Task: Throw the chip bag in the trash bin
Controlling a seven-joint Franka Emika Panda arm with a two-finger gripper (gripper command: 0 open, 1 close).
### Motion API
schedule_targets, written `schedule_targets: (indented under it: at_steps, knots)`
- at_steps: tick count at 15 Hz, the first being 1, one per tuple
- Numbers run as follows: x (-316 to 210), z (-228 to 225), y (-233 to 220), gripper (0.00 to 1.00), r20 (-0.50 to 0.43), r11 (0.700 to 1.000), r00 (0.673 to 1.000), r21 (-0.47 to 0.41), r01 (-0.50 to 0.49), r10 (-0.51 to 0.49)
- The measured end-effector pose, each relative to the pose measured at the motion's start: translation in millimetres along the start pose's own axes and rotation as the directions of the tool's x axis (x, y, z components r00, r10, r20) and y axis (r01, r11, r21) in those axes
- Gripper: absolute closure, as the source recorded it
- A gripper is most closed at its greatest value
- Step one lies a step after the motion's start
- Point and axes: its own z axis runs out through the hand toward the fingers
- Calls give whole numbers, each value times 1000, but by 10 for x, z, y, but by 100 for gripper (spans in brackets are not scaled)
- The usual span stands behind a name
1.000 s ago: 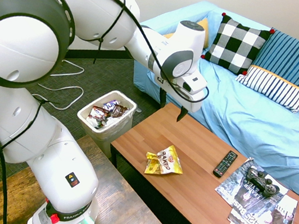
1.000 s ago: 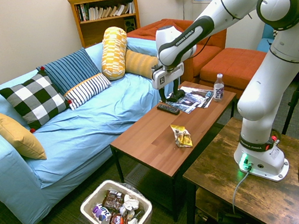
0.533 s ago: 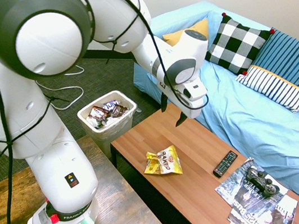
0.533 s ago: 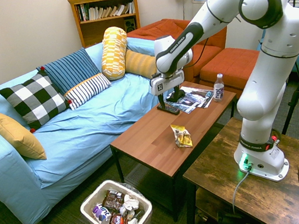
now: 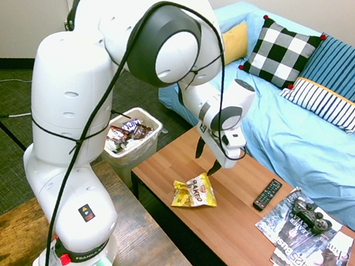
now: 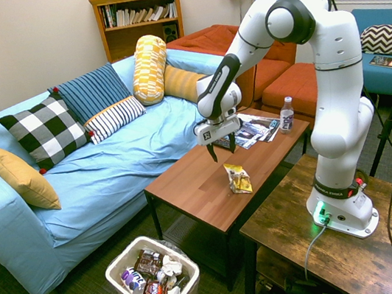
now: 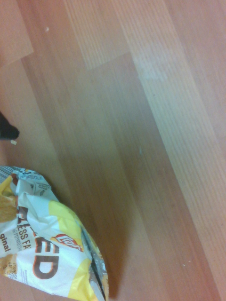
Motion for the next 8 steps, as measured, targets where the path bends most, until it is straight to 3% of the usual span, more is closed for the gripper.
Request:
schedule_targets:
  at_steps: [8]
  knots:
    - [163,608,-29,0,11,995,999,-82,-48,49]
